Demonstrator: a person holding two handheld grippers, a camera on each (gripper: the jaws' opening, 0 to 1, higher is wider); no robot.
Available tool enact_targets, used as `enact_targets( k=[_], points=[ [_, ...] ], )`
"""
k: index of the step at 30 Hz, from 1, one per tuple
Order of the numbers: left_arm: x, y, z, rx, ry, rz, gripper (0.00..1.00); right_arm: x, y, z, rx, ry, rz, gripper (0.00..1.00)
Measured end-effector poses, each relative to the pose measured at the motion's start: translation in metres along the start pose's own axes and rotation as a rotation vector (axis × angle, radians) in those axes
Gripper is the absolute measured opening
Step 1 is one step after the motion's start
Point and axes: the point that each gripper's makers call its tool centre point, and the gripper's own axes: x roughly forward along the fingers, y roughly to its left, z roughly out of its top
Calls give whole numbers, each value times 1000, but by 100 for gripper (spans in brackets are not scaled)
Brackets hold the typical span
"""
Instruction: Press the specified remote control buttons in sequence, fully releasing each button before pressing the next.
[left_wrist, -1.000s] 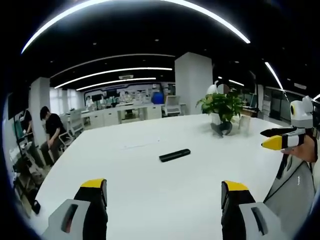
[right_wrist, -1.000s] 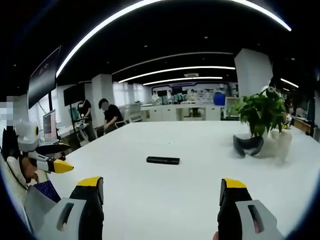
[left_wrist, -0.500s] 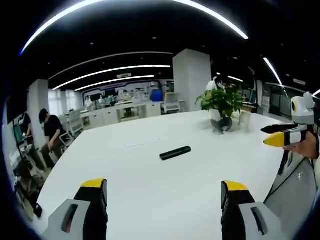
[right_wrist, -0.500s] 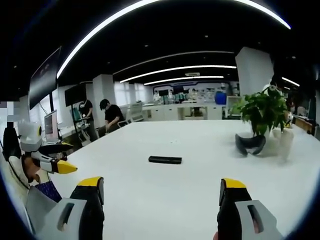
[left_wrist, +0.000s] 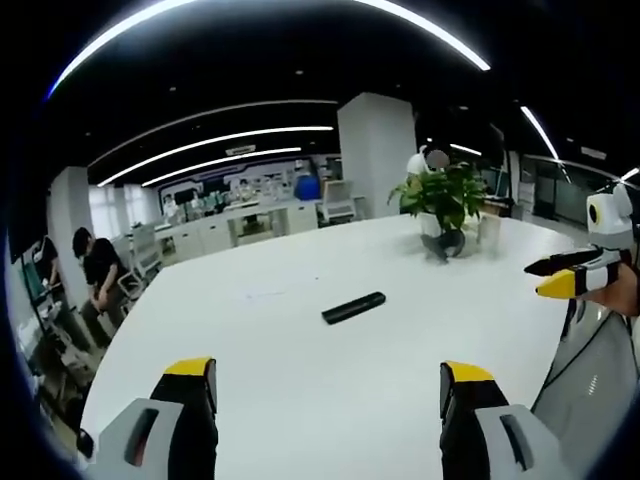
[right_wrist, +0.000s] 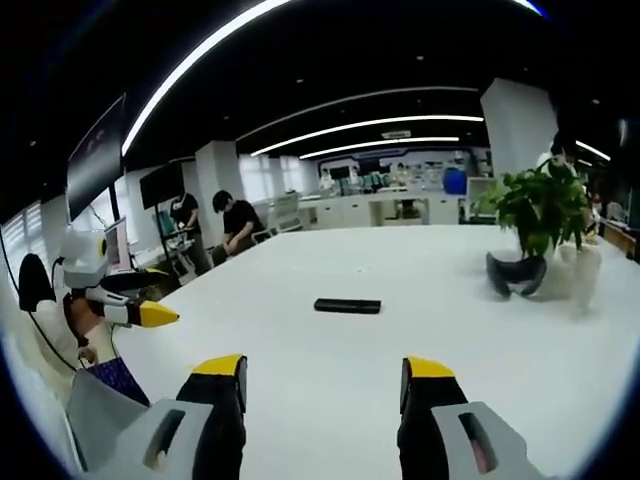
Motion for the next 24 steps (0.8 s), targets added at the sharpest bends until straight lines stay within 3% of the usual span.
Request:
enact_targets(
  k=[12,20,24],
  points=[
    [38,1,14,68,32,-62,89,2,16,-7,49,67,86,17],
    [64,3,34,133,30,-116,84,5,24,-13,49,121,128,1],
    [78,5,42,150,28,-137,83,9,25,-18,68,152,153,0]
  ],
)
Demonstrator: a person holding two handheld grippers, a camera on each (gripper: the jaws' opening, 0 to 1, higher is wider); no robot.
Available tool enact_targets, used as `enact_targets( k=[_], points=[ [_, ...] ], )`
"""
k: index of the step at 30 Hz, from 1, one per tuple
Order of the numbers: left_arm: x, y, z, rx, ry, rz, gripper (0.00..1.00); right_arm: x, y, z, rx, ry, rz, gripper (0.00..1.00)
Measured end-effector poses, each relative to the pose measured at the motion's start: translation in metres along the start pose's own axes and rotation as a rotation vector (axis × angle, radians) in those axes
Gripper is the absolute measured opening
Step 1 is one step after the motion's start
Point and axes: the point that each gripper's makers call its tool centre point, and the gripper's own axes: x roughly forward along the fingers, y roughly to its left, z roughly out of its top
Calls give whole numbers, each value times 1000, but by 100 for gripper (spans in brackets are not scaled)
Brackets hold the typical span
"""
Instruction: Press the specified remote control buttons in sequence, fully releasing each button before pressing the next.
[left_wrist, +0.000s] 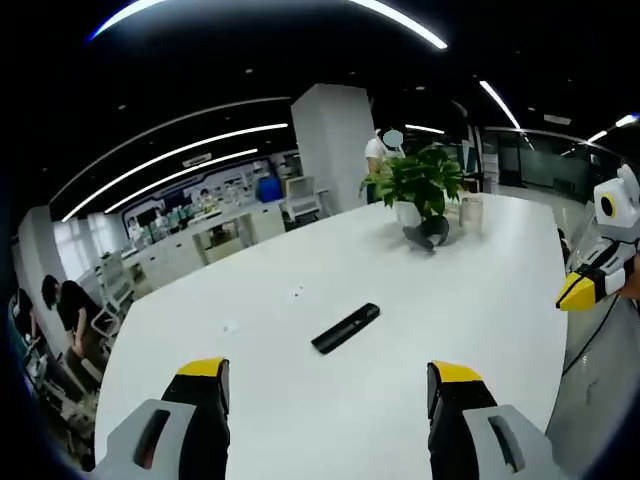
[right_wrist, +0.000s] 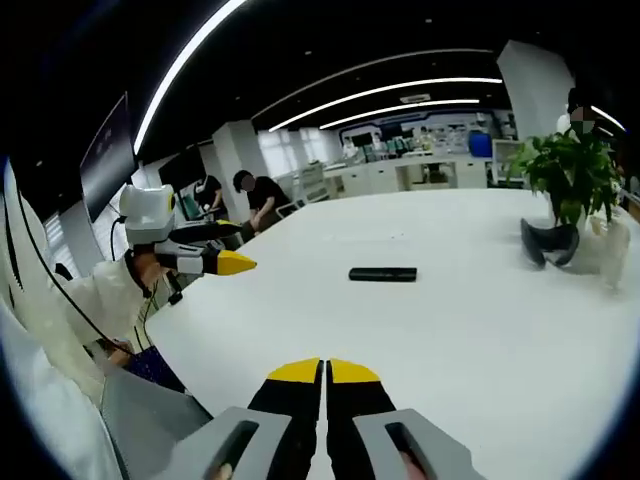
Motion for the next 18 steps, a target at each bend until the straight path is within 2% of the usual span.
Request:
enact_targets(
  k=[7,9,18],
  points=[
    [27,7,12,53,23,-37,77,1,1,-2,8,28,16,0],
    [37,9,12,78,44,-45,74,1,0,-2,24,34,18,0],
    [89,12,10,182,101,-93,72,2,-15,-10,55,63,7,0]
  ],
)
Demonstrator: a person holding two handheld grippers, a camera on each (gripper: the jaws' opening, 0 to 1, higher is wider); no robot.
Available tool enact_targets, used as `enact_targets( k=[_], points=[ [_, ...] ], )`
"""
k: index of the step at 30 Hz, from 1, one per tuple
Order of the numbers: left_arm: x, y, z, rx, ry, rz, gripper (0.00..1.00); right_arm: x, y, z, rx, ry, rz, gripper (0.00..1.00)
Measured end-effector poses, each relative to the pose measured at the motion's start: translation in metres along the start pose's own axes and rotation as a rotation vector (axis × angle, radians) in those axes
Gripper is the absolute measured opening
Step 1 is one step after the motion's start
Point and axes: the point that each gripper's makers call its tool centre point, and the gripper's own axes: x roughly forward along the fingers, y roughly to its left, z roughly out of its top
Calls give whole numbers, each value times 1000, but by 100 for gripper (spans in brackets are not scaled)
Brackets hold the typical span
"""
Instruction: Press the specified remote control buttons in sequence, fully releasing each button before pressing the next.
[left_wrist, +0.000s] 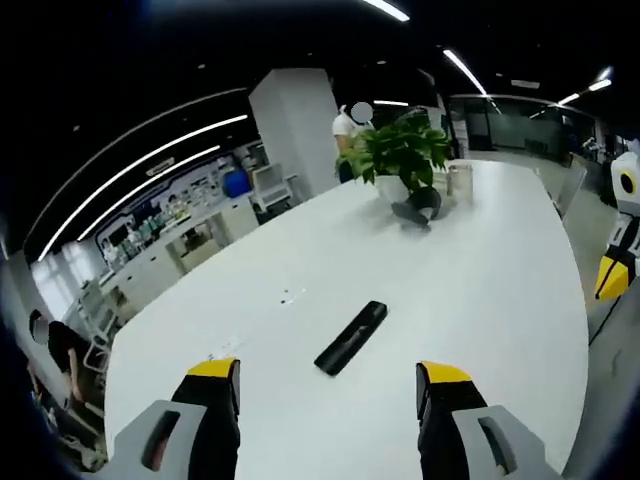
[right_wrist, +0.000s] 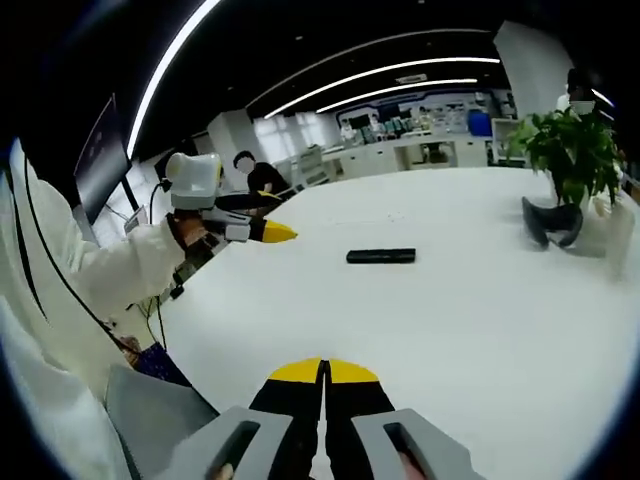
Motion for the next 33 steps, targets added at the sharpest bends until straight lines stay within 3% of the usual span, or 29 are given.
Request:
enact_targets(
  k=[14,20,25,29,33],
  points=[
    [66,-5,-20,99,122,-134,64,9,-6,-9,29,60,18,0],
    [90,-7,-30,92,163,-190,64,13,-10,-13,68,74,22,0],
    [109,-2,-39,141,197,-223,54,20,-10,-14,79,89,31,0],
    [122,-5,-53,182,243,-302,51,24,-13,-19,86,113,37,0],
    [134,-5,-57,190,264,-343,45,25,-18,-16,98,111,26,0]
  ],
)
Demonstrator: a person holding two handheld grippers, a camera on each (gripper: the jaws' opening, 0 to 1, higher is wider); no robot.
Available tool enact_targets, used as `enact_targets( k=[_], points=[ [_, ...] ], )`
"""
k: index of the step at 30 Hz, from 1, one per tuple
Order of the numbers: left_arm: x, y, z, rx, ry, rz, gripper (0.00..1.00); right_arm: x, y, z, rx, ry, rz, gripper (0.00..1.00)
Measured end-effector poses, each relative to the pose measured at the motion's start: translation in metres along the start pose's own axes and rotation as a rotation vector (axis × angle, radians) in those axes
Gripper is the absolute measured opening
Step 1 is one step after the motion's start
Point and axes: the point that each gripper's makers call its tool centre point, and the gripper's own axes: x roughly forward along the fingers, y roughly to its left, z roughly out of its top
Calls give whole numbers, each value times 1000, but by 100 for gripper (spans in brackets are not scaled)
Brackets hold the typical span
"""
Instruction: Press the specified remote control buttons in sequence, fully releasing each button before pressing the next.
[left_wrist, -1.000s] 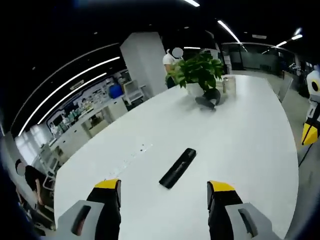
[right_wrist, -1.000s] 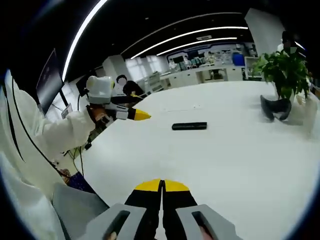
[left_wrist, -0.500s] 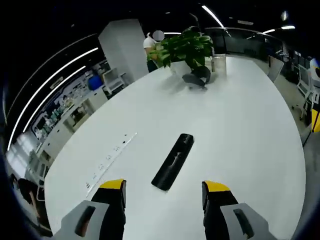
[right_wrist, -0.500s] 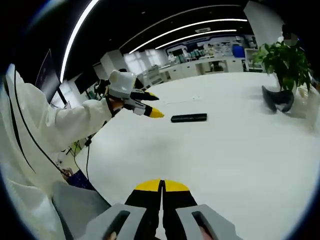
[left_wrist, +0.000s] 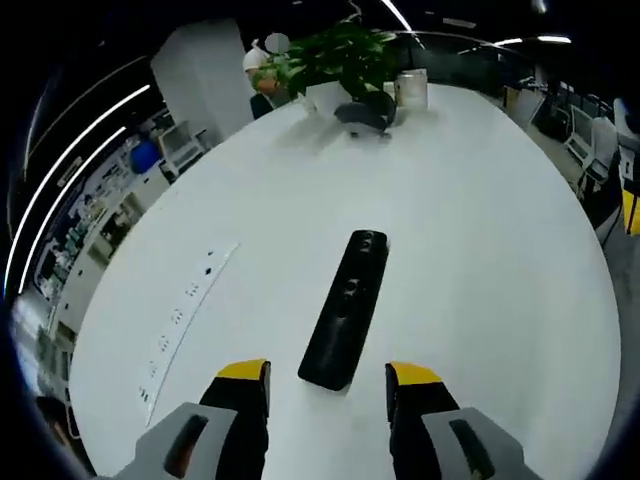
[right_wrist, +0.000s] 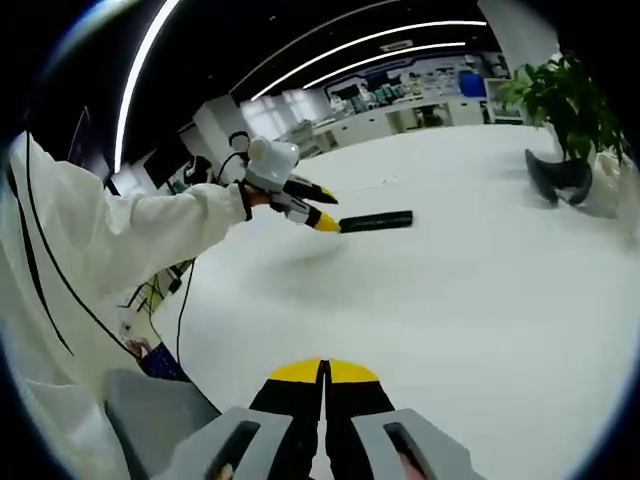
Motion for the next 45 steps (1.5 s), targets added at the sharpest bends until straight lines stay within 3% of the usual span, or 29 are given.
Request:
enact_targets(
  k=[6,13,14,16,18,23,24,32,37,45],
  points=[
    [14,7,-5,-8,39,-55,38,0,-7,1,45,-9,-1,0],
    [24,-4,-11,-48,85,-171,35,-1,-10,0,56,-6,-9,0],
    [24,0,-11,-57,88,-158,35,-2,-10,1,57,-6,-9,0],
    [23,-5,-11,-49,94,-213,32,-2,-9,1,61,-6,-7,0],
    [19,-3,-11,5,99,-225,31,-1,-9,0,67,-1,-5,0],
    [18,-3,-12,43,135,-248,29,1,-2,0,56,4,7,0],
    [18,-4,-13,84,147,-271,28,1,-1,0,53,4,8,0],
    [19,-11,-13,127,149,-276,22,-1,6,0,59,-6,18,0],
    [21,-13,-13,109,139,-264,22,-7,13,3,37,-14,19,0],
    [20,-26,-14,145,181,-265,21,-17,20,7,28,-38,14,0]
  ],
)
